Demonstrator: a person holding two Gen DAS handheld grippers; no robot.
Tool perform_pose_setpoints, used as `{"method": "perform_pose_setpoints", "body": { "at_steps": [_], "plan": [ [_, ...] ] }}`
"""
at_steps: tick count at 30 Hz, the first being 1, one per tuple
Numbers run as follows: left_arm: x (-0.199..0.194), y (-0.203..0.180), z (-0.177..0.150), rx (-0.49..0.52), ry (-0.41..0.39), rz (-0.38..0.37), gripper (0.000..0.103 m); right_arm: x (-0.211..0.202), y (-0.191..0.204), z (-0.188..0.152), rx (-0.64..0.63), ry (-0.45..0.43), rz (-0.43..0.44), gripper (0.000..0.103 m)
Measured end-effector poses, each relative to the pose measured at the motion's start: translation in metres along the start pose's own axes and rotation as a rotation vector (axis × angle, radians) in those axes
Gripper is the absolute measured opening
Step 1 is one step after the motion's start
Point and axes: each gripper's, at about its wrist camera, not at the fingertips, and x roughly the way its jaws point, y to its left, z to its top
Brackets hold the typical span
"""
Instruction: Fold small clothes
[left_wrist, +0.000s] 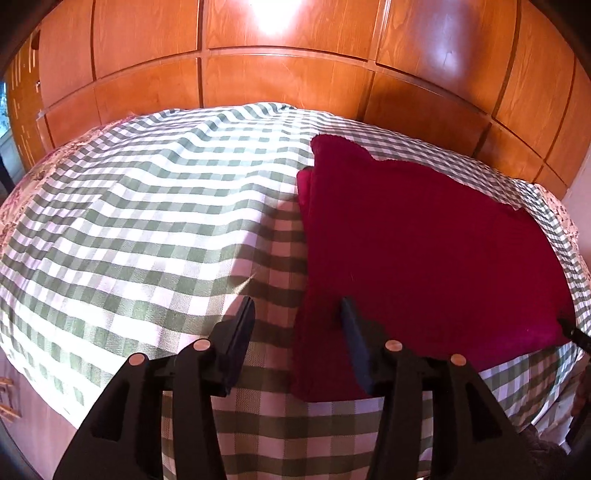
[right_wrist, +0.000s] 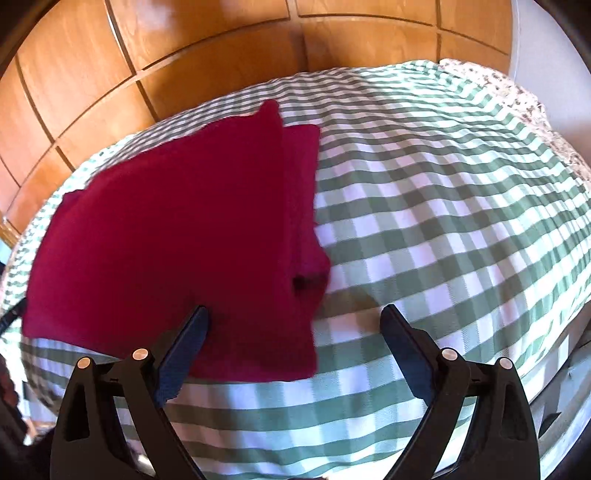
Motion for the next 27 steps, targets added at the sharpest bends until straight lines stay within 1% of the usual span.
{"method": "perform_pose_setpoints", "body": {
  "at_steps": [1,3,4,5,6,8,9,11,12,14,15,20,22,23,24,25,26,27],
  "plan": [
    [-0.002,-0.003,0.002,0.005,-0.007,0.015,0.048,0.000,0.000,-0.001,-0.012,-0.013,-0.014,0.091],
    [-0.005,-0.007,0.004,0.017,-0.017,0.036,0.048,0.001,-0.001,-0.001,-0.015,-0.015,-0.014,0.091],
    [-0.006,-0.010,0.005,0.027,-0.022,0.045,0.049,0.000,-0.001,-0.001,-0.015,-0.014,-0.012,0.088],
    [-0.007,-0.012,0.006,0.033,-0.028,0.049,0.051,-0.002,-0.001,0.000,-0.017,-0.012,-0.006,0.083],
    [-0.008,-0.014,0.006,0.039,-0.033,0.052,0.051,-0.003,0.000,0.000,-0.022,-0.010,0.001,0.080],
    [-0.010,-0.019,0.006,0.056,-0.039,0.050,0.052,-0.007,0.004,-0.001,-0.043,-0.010,0.010,0.068],
    [-0.011,-0.022,0.006,0.066,-0.041,0.050,0.052,-0.008,0.006,-0.001,-0.051,-0.009,0.022,0.064],
    [-0.013,-0.028,0.006,0.084,-0.054,0.049,0.052,-0.011,0.012,-0.002,-0.081,-0.006,0.043,0.039],
    [-0.015,-0.029,0.006,0.088,-0.059,0.048,0.052,-0.013,0.018,-0.003,-0.111,-0.012,0.019,0.036],
    [-0.018,-0.032,0.007,0.095,-0.064,0.044,0.052,-0.014,0.023,-0.003,-0.153,-0.018,-0.022,0.023],
    [-0.018,-0.034,0.007,0.101,-0.066,0.043,0.052,-0.014,0.021,-0.002,-0.151,-0.015,-0.028,0.022],
    [-0.011,-0.037,0.007,0.112,-0.039,0.048,0.052,-0.007,0.007,-0.002,-0.101,-0.002,0.003,0.021],
    [-0.012,-0.037,0.007,0.115,-0.043,0.042,0.052,-0.008,0.006,-0.002,-0.090,0.003,0.016,0.021],
    [-0.013,-0.039,0.008,0.119,-0.046,0.040,0.052,-0.009,0.005,-0.002,-0.081,0.006,0.026,0.023],
    [-0.013,-0.041,0.008,0.122,-0.049,0.037,0.052,-0.010,0.001,-0.001,-0.063,0.016,0.040,0.027],
    [-0.013,-0.042,0.009,0.124,-0.050,0.035,0.052,-0.012,0.000,-0.001,-0.050,0.017,0.037,0.039],
    [-0.013,-0.044,0.010,0.128,-0.052,0.029,0.052,-0.014,-0.003,-0.001,-0.038,0.015,0.032,0.055],
    [-0.013,-0.047,0.011,0.133,-0.055,0.025,0.052,-0.017,-0.007,0.000,-0.021,0.014,0.028,0.061]
  ]
}}
